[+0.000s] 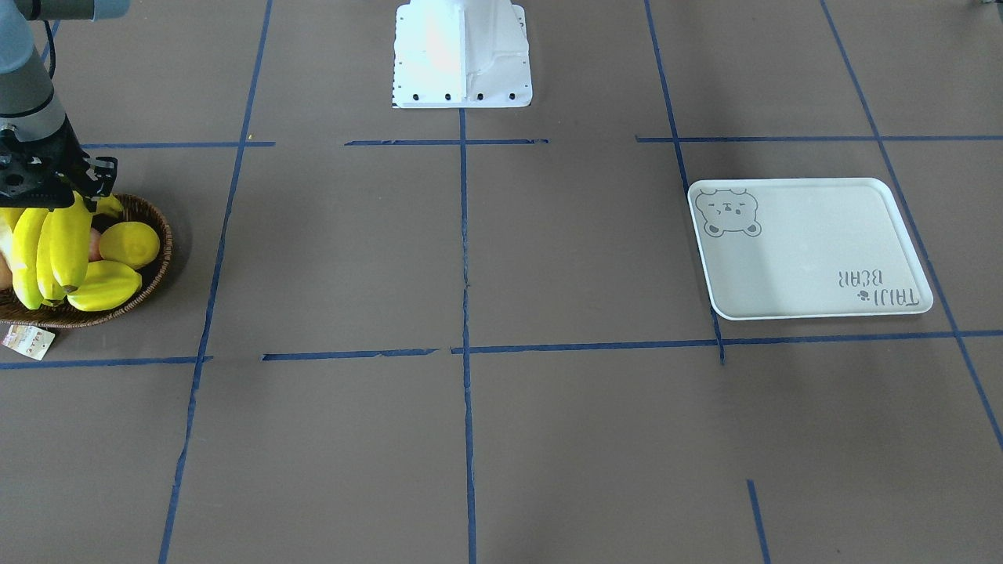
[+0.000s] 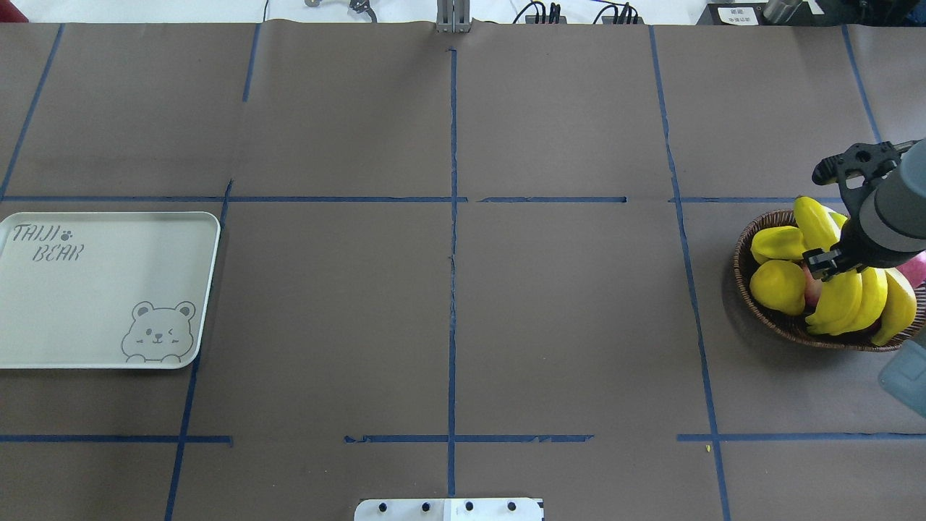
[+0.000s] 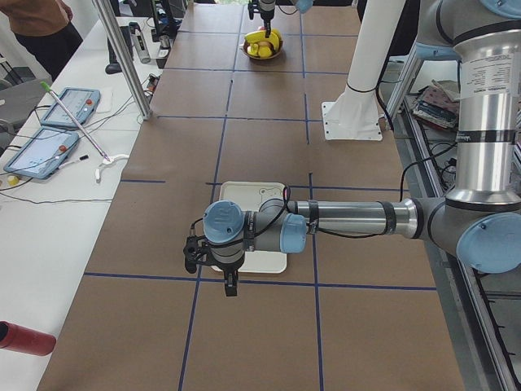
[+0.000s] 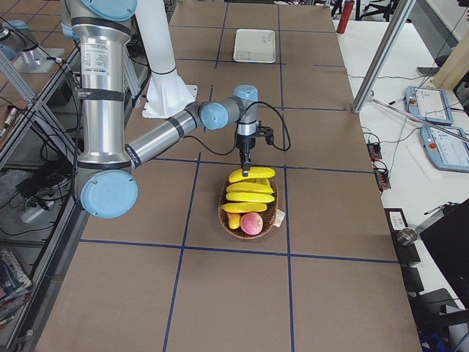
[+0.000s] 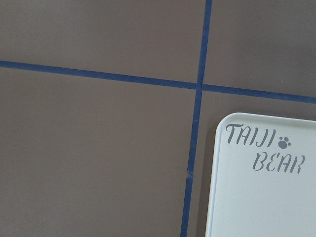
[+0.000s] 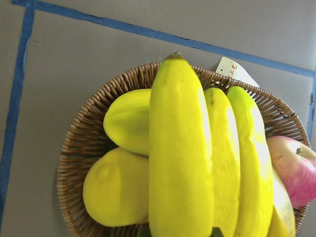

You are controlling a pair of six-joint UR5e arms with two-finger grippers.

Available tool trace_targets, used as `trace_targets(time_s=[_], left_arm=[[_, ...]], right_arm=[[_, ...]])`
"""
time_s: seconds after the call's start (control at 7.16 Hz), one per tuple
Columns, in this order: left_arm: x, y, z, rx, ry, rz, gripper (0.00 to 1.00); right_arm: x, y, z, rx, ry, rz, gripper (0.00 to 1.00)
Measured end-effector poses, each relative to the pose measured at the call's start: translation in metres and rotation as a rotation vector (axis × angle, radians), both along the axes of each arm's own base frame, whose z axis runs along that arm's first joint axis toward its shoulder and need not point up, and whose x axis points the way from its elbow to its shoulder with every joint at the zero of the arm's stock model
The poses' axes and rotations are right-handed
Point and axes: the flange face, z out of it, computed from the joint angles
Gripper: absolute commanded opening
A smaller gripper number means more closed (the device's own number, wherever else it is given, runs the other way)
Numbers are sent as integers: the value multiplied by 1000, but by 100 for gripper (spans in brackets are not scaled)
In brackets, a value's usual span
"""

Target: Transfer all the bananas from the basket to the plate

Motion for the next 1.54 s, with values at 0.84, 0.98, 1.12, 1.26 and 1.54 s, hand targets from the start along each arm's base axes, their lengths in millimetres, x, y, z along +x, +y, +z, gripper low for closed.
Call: trace_targets(time_s=[0.84, 0.98, 1.12, 1.26, 1.54], left_arm=[[9, -11, -31, 164, 74, 7, 100], [22, -18, -47, 207, 114, 4, 100], [41, -30, -69, 230, 159, -13, 100], [64, -45, -96, 232, 203, -44, 100], [112, -77, -166, 191, 304, -120, 100]], right_arm=[[-86, -13, -204, 48, -344, -135, 0], [-120, -8, -231, 64, -388, -102, 0], [-152, -2, -248, 91, -444, -49, 0], [-179, 7, -257, 101, -499, 5, 0], [-221, 28, -280, 112, -557, 72, 0]])
